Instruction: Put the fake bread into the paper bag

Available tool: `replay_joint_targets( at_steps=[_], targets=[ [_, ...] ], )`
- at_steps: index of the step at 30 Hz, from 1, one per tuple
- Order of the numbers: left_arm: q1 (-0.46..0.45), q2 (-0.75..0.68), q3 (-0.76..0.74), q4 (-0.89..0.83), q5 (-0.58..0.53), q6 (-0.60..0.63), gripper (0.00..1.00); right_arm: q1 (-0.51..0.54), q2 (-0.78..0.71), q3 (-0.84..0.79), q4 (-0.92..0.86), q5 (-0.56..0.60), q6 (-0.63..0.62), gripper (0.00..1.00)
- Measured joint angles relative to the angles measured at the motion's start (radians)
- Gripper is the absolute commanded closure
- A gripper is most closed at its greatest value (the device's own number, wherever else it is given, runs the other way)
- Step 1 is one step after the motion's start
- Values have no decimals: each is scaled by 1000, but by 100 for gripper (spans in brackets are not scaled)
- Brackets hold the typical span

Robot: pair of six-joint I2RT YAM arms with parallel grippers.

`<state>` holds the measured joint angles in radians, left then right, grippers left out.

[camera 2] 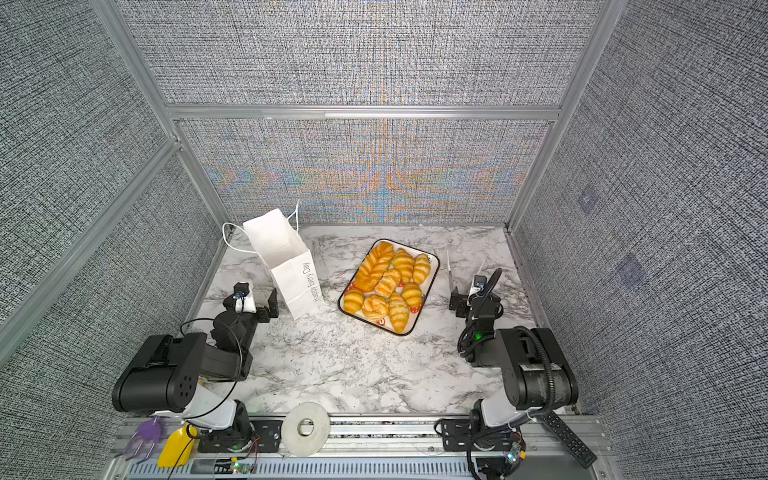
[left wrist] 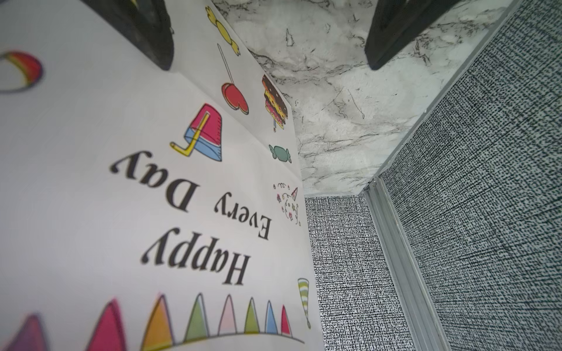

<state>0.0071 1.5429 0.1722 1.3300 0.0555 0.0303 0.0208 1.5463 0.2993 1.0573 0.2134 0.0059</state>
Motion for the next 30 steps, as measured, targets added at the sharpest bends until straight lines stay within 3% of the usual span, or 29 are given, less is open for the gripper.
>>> replay_joint_targets(
  at_steps=[23,30],
  targets=[
    [0,0,-4,6,0,0,1,-3,0,2,-3,-1,0,1],
    [1,0,-2,6,0,0,1,-57,2,36,-52,-94,19,1]
  ],
)
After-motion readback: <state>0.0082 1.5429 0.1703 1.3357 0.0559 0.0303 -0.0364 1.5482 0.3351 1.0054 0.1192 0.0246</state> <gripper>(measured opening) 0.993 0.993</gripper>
